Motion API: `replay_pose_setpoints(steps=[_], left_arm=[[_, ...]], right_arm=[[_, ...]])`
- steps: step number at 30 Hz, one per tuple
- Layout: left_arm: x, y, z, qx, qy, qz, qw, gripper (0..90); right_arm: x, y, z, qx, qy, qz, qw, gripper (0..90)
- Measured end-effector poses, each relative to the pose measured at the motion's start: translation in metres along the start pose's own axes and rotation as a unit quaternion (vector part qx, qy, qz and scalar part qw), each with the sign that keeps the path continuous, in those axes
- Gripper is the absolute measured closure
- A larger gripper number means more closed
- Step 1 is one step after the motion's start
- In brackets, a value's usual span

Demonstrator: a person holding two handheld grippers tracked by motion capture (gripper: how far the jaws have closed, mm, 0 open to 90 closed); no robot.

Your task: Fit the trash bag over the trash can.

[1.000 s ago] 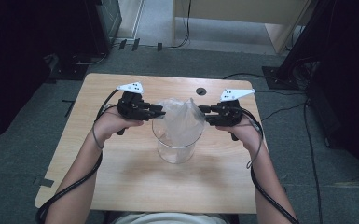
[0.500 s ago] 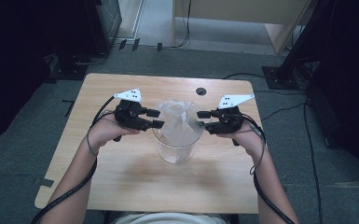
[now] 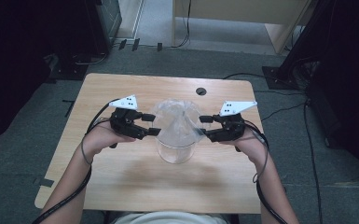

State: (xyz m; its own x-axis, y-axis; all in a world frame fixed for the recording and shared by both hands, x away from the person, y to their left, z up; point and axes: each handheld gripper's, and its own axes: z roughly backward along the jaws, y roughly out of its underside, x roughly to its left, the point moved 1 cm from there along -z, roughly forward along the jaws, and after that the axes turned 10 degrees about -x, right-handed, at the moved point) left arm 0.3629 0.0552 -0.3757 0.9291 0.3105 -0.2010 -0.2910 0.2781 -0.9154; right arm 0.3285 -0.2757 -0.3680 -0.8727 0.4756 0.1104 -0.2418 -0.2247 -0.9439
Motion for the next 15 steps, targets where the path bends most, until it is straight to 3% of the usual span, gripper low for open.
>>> replay_pose_setpoints(steps=[9,15], left_arm=[[-0.003,0.016,0.006,-0.022,-0.016,-0.005,0.9996,32.2],[-0.003,0.026,0.01,-0.035,-0.026,0.004,0.999,30.8]], right_arm=[[0.014,0.011,0.003,-0.006,0.021,0.008,0.9997,37.1],[0.017,0.02,0.008,-0.012,0.033,-0.005,0.9994,35.1]])
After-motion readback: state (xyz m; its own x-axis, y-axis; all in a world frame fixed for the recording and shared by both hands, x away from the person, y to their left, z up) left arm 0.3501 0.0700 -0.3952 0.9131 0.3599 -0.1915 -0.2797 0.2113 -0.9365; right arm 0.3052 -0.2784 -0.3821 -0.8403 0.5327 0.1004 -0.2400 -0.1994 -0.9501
